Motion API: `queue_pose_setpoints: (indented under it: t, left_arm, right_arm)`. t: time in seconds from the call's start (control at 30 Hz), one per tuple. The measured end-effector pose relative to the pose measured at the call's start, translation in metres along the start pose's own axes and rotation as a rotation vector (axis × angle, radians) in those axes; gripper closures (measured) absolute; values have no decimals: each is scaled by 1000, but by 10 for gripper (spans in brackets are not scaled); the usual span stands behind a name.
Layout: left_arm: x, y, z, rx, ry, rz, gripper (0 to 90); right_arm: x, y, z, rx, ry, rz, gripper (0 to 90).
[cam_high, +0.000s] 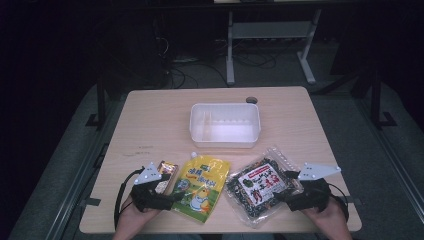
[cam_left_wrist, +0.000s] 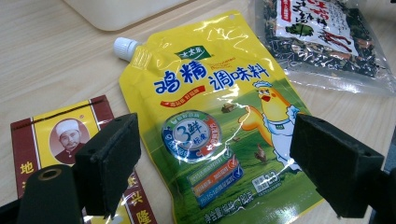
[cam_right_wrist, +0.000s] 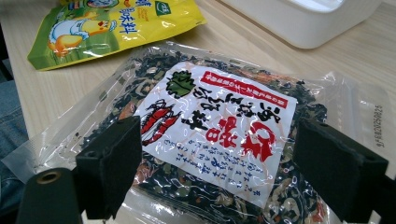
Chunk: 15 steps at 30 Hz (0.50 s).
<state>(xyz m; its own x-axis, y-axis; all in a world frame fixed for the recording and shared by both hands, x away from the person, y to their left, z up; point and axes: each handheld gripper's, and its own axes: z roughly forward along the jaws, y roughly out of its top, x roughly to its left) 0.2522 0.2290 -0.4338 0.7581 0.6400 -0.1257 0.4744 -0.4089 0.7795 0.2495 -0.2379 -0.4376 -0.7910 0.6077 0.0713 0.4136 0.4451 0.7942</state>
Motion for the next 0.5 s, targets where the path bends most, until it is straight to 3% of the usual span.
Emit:
queue_pose_setpoints:
  t: [0.5]
  left_arm:
    - [-9,7,11,14,-34,19,194]
  right_arm:
    - [-5,2,-1,-4,-4,32,154]
